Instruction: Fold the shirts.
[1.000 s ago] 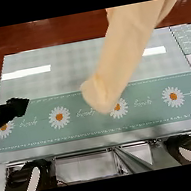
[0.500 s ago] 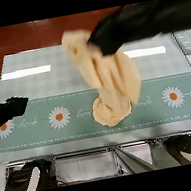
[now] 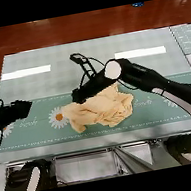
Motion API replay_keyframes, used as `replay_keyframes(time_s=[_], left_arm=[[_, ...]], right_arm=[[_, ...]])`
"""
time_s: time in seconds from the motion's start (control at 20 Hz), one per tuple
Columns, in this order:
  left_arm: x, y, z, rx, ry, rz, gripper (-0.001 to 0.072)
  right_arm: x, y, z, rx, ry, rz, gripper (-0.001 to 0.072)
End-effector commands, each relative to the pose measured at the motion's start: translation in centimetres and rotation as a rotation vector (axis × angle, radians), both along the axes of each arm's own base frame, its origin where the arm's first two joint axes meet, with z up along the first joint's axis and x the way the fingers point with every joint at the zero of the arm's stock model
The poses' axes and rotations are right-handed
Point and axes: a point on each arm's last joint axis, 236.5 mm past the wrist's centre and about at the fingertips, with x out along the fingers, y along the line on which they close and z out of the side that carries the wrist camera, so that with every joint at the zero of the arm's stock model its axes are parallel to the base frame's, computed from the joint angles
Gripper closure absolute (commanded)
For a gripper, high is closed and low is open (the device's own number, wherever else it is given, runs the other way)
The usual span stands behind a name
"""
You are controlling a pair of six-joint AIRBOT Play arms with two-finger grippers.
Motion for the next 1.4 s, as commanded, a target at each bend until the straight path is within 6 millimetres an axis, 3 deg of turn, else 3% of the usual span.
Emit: replay_keyframes(time_s=[0.0, 0.1, 0.2, 0.3, 0.35, 0.45, 0.55, 0.7, 0.9, 1.05, 1.1, 1.15, 1.35], left_arm=[[0.2, 1.7, -1.8, 0.097, 0.049, -0.012, 0.0201], [0.3, 4.3, -3.1, 0.154, 0.107, 0.051, 0.0201], [-0.4, 5.0, -5.0, 0.087, 0.204, 0.103, 0.0200], [-1.9, 2.8, -8.1, -0.096, 0.339, 0.120, 0.0200], [-2.5, 0.6, -9.6, -0.228, 0.390, 0.114, 0.0200], [-3.4, -3.9, -11.7, -0.429, 0.441, 0.034, 0.0200], [-4.1, -5.4, -13.9, -0.514, 0.500, 0.038, 0.0200], [-3.4, -6.2, -16.0, -0.555, 0.545, 0.048, 0.0200], [-1.6, -8.2, -18.5, -0.599, 0.573, 0.070, 0.0200], [-0.4, -9.7, -20.1, -0.569, 0.582, 0.022, 0.0213], [0.4, -9.9, -20.0, -0.575, 0.580, 0.019, 0.0426], [1.4, -9.9, -19.6, -0.571, 0.558, 0.003, 0.0700], [4.7, -10.1, -16.4, -0.554, 0.448, -0.076, 0.0693]], right_arm=[[3.8, -3.2, 1.5, 0.037, 0.037, -0.099, 0.0303], [7.9, -10.8, 5.9, 0.017, -0.043, -0.211, 0.0305], [10.2, -22.8, 8.0, -0.159, -0.134, -0.407, 0.0305], [9.0, -33.6, 7.4, -0.338, -0.137, -0.622, 0.0305], [7.2, -37.6, 6.2, -0.387, -0.111, -0.721, 0.0305], [3.3, -41.6, 2.4, -0.381, -0.020, -0.866, 0.0305], [-0.2, -41.7, -1.6, -0.314, 0.075, -0.928, 0.0305], [-3.8, -38.9, -5.9, -0.217, 0.192, -0.916, 0.0305], [-6.5, -35.5, -9.1, -0.124, 0.320, -0.877, 0.0305], [-7.0, -34.5, -9.5, -0.082, 0.350, -0.870, 0.0305], [-6.9, -34.2, -9.4, -0.066, 0.351, -0.869, 0.0305], [-6.8, -34.0, -9.3, -0.054, 0.355, -0.869, 0.0305], [-6.3, -31.2, -9.6, -0.002, 0.392, -0.812, 0.0306]])
